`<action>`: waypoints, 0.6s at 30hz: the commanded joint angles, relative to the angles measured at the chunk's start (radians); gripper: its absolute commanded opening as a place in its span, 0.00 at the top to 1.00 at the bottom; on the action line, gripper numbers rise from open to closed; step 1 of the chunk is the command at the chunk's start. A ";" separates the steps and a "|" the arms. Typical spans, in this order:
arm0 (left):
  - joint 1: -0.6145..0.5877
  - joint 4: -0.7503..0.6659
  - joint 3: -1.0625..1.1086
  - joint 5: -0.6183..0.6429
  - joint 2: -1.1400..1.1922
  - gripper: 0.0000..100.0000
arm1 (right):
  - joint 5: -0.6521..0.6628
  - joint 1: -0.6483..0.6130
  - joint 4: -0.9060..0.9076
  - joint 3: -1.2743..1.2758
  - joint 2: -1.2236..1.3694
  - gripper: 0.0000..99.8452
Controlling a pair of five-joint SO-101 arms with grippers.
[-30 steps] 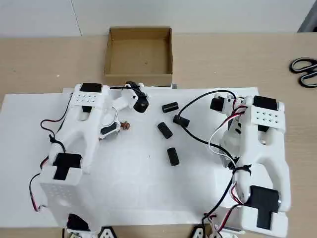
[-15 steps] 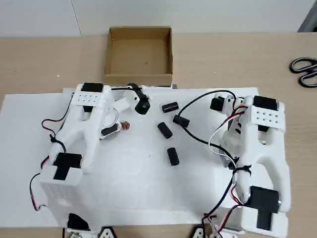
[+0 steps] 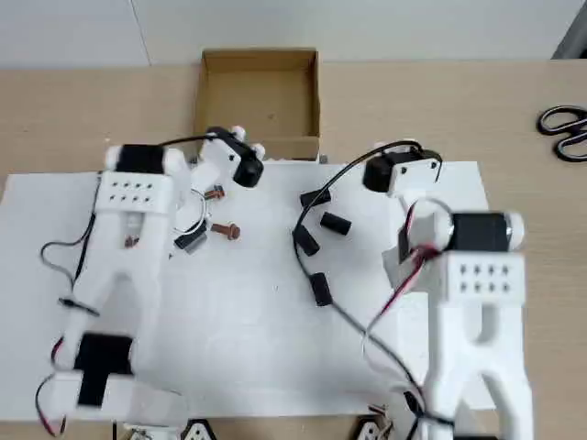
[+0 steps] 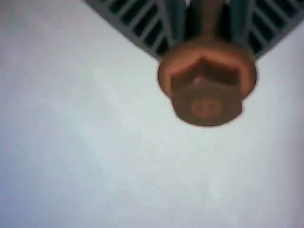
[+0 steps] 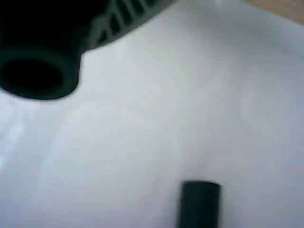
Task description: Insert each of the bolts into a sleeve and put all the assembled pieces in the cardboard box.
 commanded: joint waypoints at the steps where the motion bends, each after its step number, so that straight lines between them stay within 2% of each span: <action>1: -0.005 0.028 -0.019 0.041 -0.183 0.99 | -0.044 -0.045 0.021 -0.005 -0.128 1.00; 10: -0.026 -0.002 -0.016 0.295 -0.506 0.99 | -0.043 -0.054 0.012 -0.005 -0.363 1.00; 14: -0.026 -0.071 -0.015 0.489 -0.594 0.99 | -0.051 -0.054 0.007 0.000 -0.400 1.00; 18: -0.037 -0.226 -0.013 0.741 -0.644 0.99 | -0.052 -0.054 -0.031 0.063 -0.424 1.00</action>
